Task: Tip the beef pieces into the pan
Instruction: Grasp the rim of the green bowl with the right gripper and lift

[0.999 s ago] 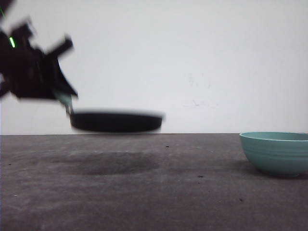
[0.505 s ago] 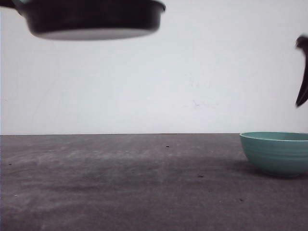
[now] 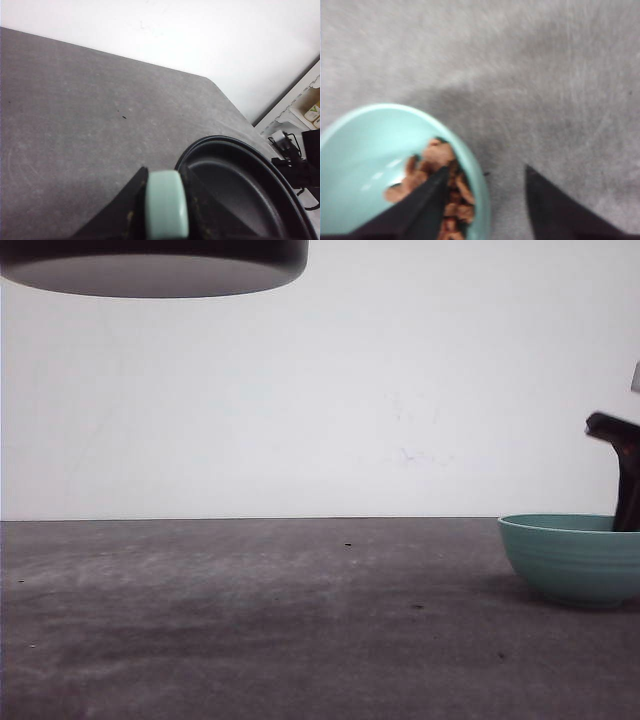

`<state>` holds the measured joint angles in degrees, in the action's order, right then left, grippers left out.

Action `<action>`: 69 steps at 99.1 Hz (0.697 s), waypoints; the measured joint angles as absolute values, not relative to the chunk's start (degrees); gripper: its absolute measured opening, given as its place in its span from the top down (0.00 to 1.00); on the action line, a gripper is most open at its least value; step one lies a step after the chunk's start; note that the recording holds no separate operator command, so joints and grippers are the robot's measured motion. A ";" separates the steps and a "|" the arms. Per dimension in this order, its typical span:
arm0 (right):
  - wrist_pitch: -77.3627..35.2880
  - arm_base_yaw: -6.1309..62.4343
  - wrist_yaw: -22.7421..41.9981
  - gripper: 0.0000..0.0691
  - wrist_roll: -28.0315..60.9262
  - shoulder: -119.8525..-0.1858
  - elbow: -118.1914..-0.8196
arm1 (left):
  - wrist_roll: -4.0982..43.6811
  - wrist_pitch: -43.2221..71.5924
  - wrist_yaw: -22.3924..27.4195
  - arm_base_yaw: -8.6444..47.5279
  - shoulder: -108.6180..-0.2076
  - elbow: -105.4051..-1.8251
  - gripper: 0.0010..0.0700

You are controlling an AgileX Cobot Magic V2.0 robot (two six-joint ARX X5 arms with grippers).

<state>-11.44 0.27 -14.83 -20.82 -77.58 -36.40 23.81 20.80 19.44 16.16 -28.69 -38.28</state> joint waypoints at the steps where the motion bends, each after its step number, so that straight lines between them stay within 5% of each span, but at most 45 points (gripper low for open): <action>1: -11.42 0.27 -14.81 0.66 -20.82 -77.67 -36.40 | 23.81 20.86 19.44 16.16 -28.62 -38.28 0.93; 23: -10.15 0.27 -14.11 0.95 -20.80 -77.71 -36.40 | 23.81 21.89 19.44 16.16 -28.08 -38.28 0.93; 52: -11.18 0.95 -17.04 0.97 -20.29 -73.73 -40.77 | 23.62 22.96 19.40 16.16 -28.60 -38.28 0.93; 69: -12.49 7.44 -19.53 0.97 -15.86 -66.30 -48.56 | 23.62 23.53 19.40 16.16 -31.88 -38.28 0.93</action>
<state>-12.49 7.44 -19.53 -15.86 -66.30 -48.56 23.62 23.53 19.40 16.16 -31.88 -38.28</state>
